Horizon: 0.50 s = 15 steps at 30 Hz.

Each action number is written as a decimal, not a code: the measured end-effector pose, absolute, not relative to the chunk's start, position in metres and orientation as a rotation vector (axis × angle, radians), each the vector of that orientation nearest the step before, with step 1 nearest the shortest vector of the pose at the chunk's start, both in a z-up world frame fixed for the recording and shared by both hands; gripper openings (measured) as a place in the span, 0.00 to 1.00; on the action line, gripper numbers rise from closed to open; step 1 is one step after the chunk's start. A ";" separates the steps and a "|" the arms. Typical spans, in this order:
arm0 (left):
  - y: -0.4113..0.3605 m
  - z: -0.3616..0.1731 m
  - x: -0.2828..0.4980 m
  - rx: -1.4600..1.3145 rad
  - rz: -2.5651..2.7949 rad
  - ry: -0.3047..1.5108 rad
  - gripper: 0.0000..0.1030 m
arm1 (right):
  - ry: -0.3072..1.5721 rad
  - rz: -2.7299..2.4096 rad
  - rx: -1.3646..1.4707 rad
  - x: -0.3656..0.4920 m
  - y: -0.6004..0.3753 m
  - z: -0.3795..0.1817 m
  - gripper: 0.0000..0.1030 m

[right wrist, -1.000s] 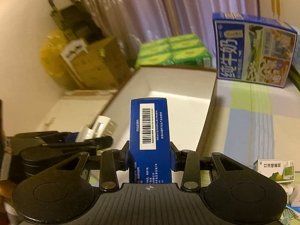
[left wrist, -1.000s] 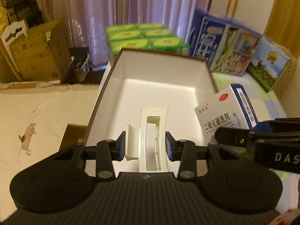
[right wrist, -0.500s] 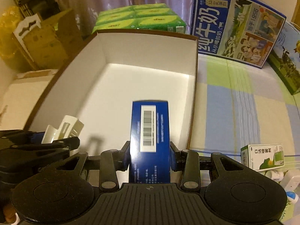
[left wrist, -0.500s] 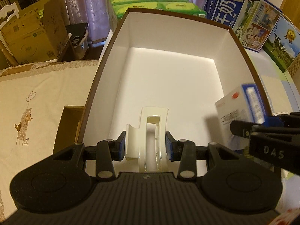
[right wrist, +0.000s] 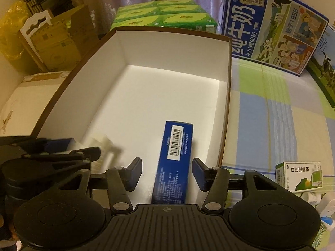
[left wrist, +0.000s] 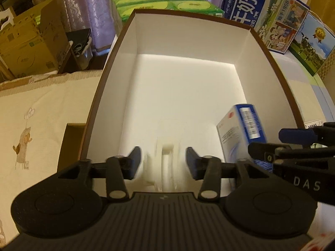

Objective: Organize rigid objects
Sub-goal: 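Lower both held items into the shoebox and open both tools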

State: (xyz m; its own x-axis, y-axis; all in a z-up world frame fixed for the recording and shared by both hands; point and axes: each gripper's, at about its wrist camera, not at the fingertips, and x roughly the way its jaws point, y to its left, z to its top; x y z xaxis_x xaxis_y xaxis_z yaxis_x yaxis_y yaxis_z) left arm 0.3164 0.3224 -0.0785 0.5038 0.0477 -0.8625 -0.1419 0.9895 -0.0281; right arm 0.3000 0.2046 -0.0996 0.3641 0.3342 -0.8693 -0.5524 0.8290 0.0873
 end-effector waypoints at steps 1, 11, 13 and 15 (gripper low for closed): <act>0.322 -0.078 0.316 -0.105 0.107 1.036 0.51 | 1.053 0.583 -0.235 0.299 0.204 -0.099 0.50; 0.319 -0.073 0.308 -0.111 0.102 1.040 0.54 | 1.049 0.609 -0.224 0.291 0.199 -0.093 0.54; 0.319 -0.072 0.307 -0.114 0.101 1.038 0.54 | 1.046 0.609 -0.223 0.290 0.198 -0.092 0.54; 0.318 -0.071 0.305 -0.114 0.101 1.036 0.54 | 1.044 0.607 -0.222 0.288 0.197 -0.091 0.54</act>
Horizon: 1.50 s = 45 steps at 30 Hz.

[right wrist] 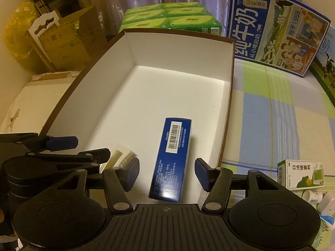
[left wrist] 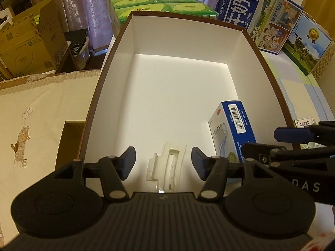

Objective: Organize rigid objects
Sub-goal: 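Lower both held items into the shoebox and open both tools, then withdraw both tools from the shoebox back toward the item cluster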

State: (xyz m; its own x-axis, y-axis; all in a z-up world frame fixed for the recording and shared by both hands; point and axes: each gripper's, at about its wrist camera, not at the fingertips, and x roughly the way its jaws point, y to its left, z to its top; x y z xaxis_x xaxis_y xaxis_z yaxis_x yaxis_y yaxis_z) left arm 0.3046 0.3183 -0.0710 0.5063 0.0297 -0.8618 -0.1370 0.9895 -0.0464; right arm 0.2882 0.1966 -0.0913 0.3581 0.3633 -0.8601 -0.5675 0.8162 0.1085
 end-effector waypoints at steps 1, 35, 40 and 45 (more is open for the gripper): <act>0.318 -0.070 0.303 -0.114 0.102 1.034 0.54 | 1.043 0.607 -0.221 0.288 0.196 -0.091 0.55; 0.283 -0.009 0.237 -0.136 0.066 0.907 0.54 | 0.939 0.697 -0.062 0.242 0.126 -0.046 0.58; 0.264 -0.001 0.222 -0.146 0.052 0.896 0.53 | 0.930 0.721 -0.034 0.236 0.096 -0.041 0.58; 0.243 0.002 0.209 -0.166 0.045 0.891 0.53 | 0.917 0.746 -0.022 0.228 0.066 -0.035 0.58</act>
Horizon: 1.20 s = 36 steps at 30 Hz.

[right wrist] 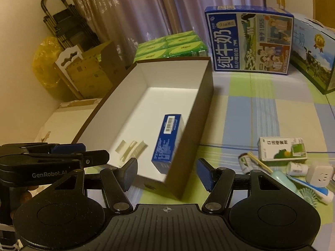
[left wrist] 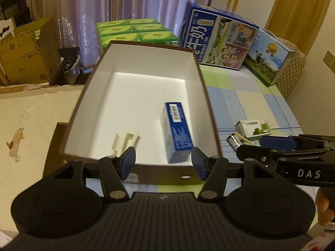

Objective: Organize rigid objects
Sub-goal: 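Withdraw both tools from the shoebox back toward the item cluster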

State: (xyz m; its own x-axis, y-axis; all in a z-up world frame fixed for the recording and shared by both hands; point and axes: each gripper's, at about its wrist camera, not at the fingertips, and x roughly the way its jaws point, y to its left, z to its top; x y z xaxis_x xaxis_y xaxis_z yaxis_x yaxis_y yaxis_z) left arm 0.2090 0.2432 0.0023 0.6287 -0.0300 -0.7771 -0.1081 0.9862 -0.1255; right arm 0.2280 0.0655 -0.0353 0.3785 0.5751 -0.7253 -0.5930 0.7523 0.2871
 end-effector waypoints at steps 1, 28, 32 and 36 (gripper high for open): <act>0.239 0.002 0.207 -0.169 0.043 0.891 0.53 | 0.915 0.754 -0.022 0.227 0.060 -0.034 0.58; 0.103 -0.024 0.187 -0.187 0.003 0.979 0.53 | 0.974 0.740 -0.011 0.227 -0.100 -0.041 0.58; 0.087 -0.032 0.191 -0.185 -0.007 0.998 0.53 | 0.985 0.713 -0.007 0.231 -0.120 -0.045 0.58; 0.072 -0.040 0.194 -0.184 -0.009 1.013 0.53 | 0.997 0.687 0.002 0.235 -0.140 -0.049 0.58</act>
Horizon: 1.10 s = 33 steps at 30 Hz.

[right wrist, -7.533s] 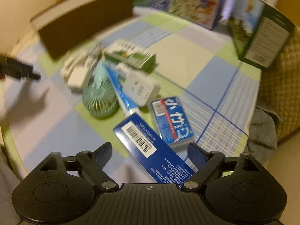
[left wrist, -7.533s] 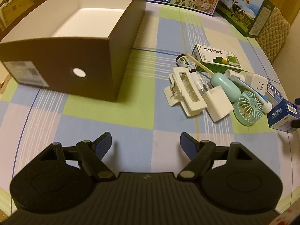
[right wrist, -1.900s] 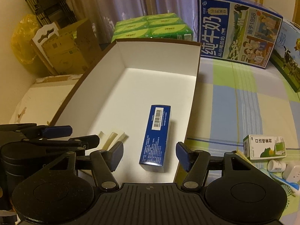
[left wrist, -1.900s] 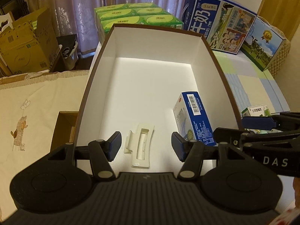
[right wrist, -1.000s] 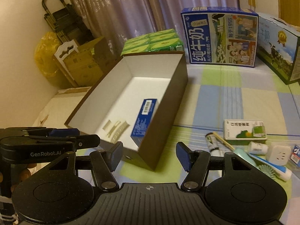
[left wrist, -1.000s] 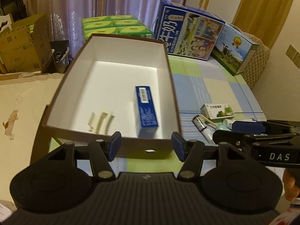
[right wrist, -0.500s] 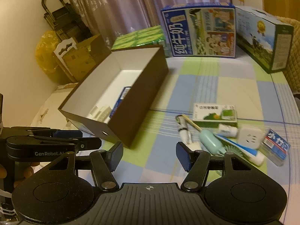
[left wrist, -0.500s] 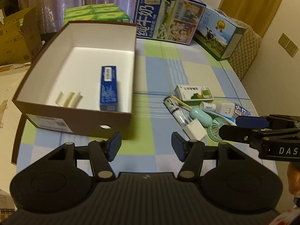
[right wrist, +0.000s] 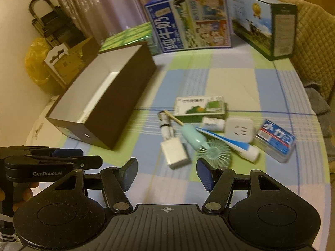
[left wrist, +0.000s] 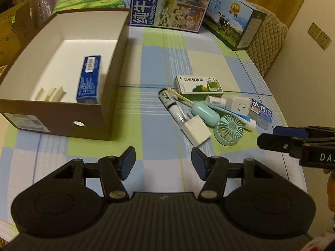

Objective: Organize rigid objects
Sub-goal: 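Withdraw both tools from the shoebox back toward the item cluster, then grasp the white charger plug with the left tool while the right tool grasps the blue floss-pick box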

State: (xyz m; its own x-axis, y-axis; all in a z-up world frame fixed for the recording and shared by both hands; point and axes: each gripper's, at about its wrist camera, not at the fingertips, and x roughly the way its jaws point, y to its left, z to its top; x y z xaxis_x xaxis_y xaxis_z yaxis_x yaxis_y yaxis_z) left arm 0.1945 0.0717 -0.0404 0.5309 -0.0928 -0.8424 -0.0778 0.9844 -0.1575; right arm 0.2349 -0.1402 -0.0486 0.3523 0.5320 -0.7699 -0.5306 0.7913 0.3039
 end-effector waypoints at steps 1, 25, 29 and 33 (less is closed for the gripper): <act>0.068 -0.042 0.195 -0.185 -0.011 1.016 0.53 | 0.998 0.681 0.003 0.236 -0.144 -0.049 0.58; -0.006 -0.104 0.254 -0.182 0.034 1.057 0.55 | 1.036 0.478 0.053 0.295 -0.254 -0.082 0.58; -0.008 -0.118 0.267 -0.202 0.081 1.066 0.55 | 1.043 0.459 0.054 0.305 -0.264 -0.087 0.58; -0.009 -0.127 0.279 -0.222 0.126 1.073 0.56 | 1.050 0.438 0.052 0.318 -0.272 -0.093 0.58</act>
State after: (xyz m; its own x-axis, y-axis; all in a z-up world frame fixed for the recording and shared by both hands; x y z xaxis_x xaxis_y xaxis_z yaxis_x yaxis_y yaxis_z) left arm 0.2794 -0.0086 -0.1272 0.4734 -0.0052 -0.8808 -0.2095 0.9706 -0.1184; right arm 0.3178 -0.2720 -0.0928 0.4202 0.3735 -0.8270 -0.3244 0.9130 0.2476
